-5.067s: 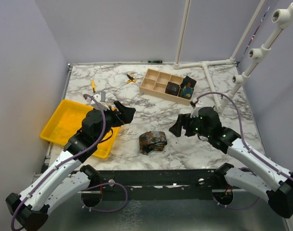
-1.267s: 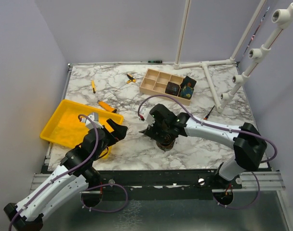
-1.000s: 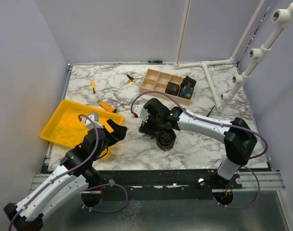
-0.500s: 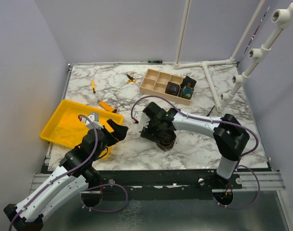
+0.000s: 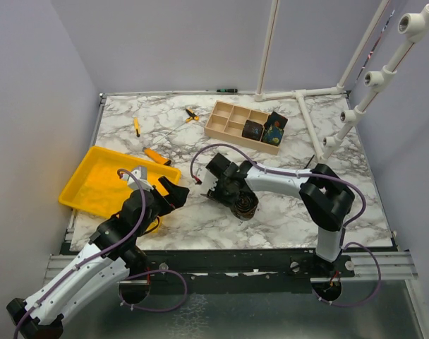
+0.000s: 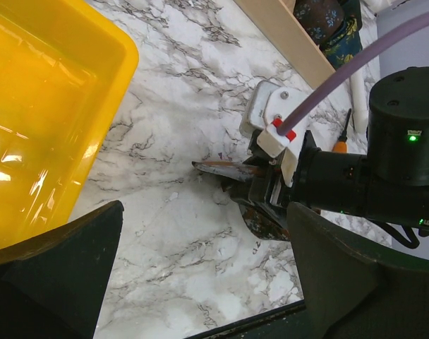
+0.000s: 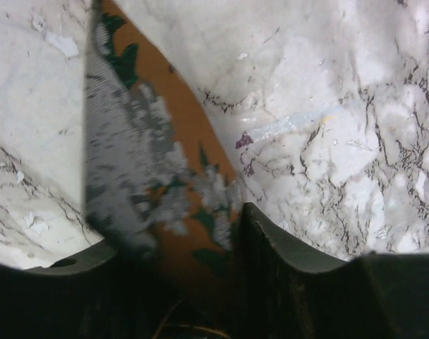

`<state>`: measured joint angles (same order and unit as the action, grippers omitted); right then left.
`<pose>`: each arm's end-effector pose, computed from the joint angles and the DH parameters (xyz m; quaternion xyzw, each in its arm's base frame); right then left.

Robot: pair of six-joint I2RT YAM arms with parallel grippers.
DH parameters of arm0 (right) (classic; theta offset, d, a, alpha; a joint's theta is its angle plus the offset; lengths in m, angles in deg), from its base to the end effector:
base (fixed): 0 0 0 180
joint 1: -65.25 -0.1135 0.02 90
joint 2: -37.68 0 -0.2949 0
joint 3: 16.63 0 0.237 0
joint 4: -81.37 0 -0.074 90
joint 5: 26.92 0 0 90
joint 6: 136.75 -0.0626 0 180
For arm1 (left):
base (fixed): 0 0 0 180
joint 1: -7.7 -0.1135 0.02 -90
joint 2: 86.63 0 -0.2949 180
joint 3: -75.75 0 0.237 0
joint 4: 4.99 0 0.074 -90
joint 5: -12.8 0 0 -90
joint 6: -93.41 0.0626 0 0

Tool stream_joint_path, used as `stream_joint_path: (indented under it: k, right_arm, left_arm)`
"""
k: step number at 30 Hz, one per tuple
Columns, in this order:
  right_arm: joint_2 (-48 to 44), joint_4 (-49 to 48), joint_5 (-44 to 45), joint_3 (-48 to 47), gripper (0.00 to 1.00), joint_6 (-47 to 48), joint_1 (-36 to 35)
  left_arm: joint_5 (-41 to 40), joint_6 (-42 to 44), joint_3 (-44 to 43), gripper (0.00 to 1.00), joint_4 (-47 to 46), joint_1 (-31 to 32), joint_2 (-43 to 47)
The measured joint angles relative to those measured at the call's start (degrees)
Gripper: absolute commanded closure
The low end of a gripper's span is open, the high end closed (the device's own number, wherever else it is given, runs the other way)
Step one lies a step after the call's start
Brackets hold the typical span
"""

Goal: Roll the ties
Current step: Flatten out the tie at the center of the board.

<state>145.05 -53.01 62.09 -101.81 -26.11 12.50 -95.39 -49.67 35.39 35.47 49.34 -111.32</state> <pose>0.2286 0.3024 0.1790 -0.5877 0.7858 0.0614 0.1826 0.0888 -0.0528 0.2447 -0.1677 0.8192 -0.3012 0.4584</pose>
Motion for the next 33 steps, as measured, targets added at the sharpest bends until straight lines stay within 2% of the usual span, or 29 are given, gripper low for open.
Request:
stream_joint_path:
  k: [1, 4, 8, 14, 20, 25, 33]
  right_arm:
    - [0.3, 0.0, 0.2, -0.4, 0.54, -0.2, 0.0]
    - [0.8, 0.0, 0.8, -1.0, 0.32, -0.8, 0.0]
    - [0.8, -0.1, 1.1, -1.3, 0.23, -1.2, 0.0]
    - [1.1, 0.0, 1.2, -2.4, 0.19, -1.6, 0.0]
    - [3.6, -0.9, 1.1, -5.0, 0.21, -1.7, 0.0]
    - [3.6, -1.9, 1.1, -4.7, 0.22, -2.6, 0.0]
    - [1.9, -4.3, 1.2, -2.3, 0.17, -4.2, 0.9]
  left_arm:
    - [0.0, 0.0, 0.0, 0.01, 0.0, 0.0, 0.0]
    - [0.0, 0.0, 0.1, 0.01, 0.0, 0.0, 0.0]
    - [0.1, 0.0, 0.3, 0.01, 0.0, 0.0, 0.3]
    - [0.1, 0.0, 0.3, 0.01, 0.0, 0.0, 0.3]
    - [0.1, 0.0, 0.3, 0.01, 0.0, 0.0, 0.4]
    - [0.0, -0.3, 0.3, 0.01, 0.2, 0.0, 1.6]
    - [-0.2, -0.4, -1.1, 0.01, 1.0, 0.0, 1.7]
